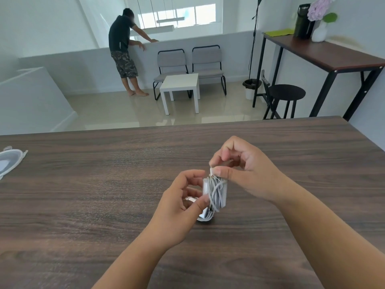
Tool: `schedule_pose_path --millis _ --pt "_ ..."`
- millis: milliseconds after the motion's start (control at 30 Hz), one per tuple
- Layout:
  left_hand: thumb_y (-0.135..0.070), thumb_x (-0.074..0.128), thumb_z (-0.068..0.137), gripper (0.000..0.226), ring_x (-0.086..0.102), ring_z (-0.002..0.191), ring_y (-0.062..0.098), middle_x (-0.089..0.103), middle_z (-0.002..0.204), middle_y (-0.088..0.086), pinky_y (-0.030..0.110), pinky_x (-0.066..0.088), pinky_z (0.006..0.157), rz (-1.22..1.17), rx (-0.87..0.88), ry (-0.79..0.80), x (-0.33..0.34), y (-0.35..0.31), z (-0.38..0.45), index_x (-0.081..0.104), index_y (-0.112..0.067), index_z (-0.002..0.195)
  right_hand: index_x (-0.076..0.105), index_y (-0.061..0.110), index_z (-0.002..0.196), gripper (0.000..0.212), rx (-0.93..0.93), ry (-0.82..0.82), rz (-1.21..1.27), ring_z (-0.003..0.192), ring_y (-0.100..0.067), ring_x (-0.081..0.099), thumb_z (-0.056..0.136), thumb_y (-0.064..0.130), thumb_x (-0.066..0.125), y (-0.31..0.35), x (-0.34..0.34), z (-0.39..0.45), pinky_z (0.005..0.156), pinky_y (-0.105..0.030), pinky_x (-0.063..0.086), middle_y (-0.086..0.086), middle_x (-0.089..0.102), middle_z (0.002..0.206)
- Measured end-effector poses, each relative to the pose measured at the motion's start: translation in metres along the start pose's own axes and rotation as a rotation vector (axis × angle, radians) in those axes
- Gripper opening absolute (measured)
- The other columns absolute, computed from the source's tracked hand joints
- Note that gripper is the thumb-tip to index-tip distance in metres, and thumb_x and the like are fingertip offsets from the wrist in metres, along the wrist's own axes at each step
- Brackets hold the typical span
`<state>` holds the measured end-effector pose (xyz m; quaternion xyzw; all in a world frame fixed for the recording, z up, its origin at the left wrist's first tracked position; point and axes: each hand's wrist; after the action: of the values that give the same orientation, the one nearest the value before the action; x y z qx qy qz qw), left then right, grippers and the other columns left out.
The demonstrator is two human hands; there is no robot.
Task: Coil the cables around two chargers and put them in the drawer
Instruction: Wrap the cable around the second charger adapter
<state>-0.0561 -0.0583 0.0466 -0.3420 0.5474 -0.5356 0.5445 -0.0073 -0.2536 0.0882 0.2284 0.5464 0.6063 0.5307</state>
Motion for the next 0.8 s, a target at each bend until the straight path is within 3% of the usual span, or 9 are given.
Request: schedule_pose_path --millis 67,133,300,400,567,733,800 --pt "-0.018 0.068 0.08 0.041 0.065 0.079 0.012 0.069 0.1 -0.004 0.027 0.053 0.064 -0.239 -0.107 -0.043 0.008 -0.001 0.0 0.056 -0.022 0.12 0.057 0.016 0.105 0.025 0.009 -0.067 0.02 0.109 -0.007 0.062 0.085 0.024 0.069 -0.005 0.0 -0.002 0.092 -0.03 0.049 0.008 0.066 0.119" --pt "-0.016 0.071 0.08 0.041 0.066 0.076 0.011 0.072 0.098 0.0 0.024 0.052 0.061 -0.406 -0.187 -0.086 0.014 -0.003 0.001 0.057 -0.014 0.119 0.056 0.019 0.117 0.031 0.049 -0.152 0.128 0.119 -0.011 0.057 0.09 0.032 0.059 -0.013 0.001 -0.007 0.101 -0.035 0.046 0.009 0.058 0.132" --pt "-0.012 0.066 0.073 0.041 0.064 0.068 0.01 0.071 0.088 0.003 0.02 0.053 0.057 -0.711 -0.339 -0.175 0.017 0.0 0.005 0.061 -0.009 0.114 0.057 0.024 0.125 0.032 0.161 -0.235 0.334 0.119 -0.017 0.058 0.095 0.033 0.052 -0.038 0.021 -0.023 0.109 -0.044 0.041 0.007 0.058 0.133" --pt "-0.011 0.066 0.076 0.044 0.064 0.068 0.011 0.071 0.09 0.006 0.02 0.053 0.056 -0.78 -0.372 -0.184 0.018 0.003 0.006 0.06 -0.006 0.119 0.059 0.021 0.127 0.033 0.172 -0.19 0.413 0.118 -0.021 0.059 0.094 0.024 0.054 -0.046 0.031 -0.027 0.105 -0.039 0.045 0.001 0.063 0.128" --pt "-0.01 0.066 0.078 0.051 0.066 0.071 0.014 0.072 0.093 0.01 0.022 0.055 0.058 -0.828 -0.373 -0.216 0.017 0.001 0.005 0.054 -0.009 0.128 0.066 0.008 0.115 0.03 0.095 -0.211 0.398 0.103 -0.015 0.066 0.087 0.009 0.058 -0.046 0.034 -0.03 0.087 -0.024 0.051 -0.007 0.071 0.112" --pt "-0.008 0.062 0.076 0.05 0.072 0.072 0.016 0.075 0.093 0.011 0.024 0.057 0.06 -0.861 -0.3 -0.263 0.013 -0.007 0.007 0.056 -0.009 0.125 0.073 0.022 0.104 0.024 0.013 -0.24 0.337 0.094 -0.015 0.069 0.085 0.009 0.066 -0.046 0.043 -0.034 0.081 -0.022 0.052 -0.001 0.074 0.102" --pt "-0.01 0.061 0.078 0.049 0.072 0.074 0.015 0.074 0.094 0.012 0.024 0.057 0.061 -0.871 -0.287 -0.276 0.014 -0.008 0.007 0.056 -0.003 0.126 0.072 0.016 0.106 0.024 0.032 -0.258 0.345 0.091 -0.018 0.069 0.083 0.009 0.068 -0.046 0.046 -0.035 0.077 -0.024 0.054 -0.007 0.074 0.099"
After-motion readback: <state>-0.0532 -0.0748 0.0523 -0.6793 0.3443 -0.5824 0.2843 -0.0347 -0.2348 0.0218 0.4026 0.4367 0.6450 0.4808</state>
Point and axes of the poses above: each hand's wrist, its own z-axis towards the middle knuckle, its own x-axis out of the palm, y = z × x
